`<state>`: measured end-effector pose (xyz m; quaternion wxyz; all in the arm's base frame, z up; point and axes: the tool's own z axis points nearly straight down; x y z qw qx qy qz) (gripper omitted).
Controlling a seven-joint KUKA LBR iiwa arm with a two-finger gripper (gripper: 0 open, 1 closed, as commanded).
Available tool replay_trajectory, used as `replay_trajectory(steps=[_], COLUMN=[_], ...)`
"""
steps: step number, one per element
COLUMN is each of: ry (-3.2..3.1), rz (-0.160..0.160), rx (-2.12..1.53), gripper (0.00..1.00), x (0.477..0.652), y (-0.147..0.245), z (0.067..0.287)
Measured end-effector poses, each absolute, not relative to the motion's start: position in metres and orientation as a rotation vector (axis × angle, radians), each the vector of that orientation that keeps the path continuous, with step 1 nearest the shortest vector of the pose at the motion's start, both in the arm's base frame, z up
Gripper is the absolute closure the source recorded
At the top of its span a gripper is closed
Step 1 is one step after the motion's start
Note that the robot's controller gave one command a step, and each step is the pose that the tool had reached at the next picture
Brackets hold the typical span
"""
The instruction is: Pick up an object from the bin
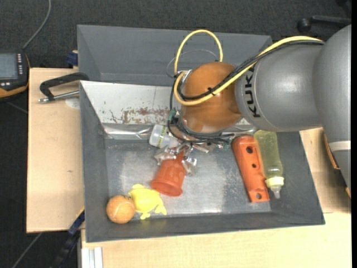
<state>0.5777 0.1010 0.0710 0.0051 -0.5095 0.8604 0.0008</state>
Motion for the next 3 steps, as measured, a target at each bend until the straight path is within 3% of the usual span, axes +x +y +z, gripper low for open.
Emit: replay_trajectory(steps=[2, 3], ry=[2.699, 2.699], rz=[0.007, 0.008], rx=[-1.595, -1.597], gripper=[1.0, 1.0], x=[0.576, 0.575], y=[0.101, 0.102], z=[0.079, 0.102])
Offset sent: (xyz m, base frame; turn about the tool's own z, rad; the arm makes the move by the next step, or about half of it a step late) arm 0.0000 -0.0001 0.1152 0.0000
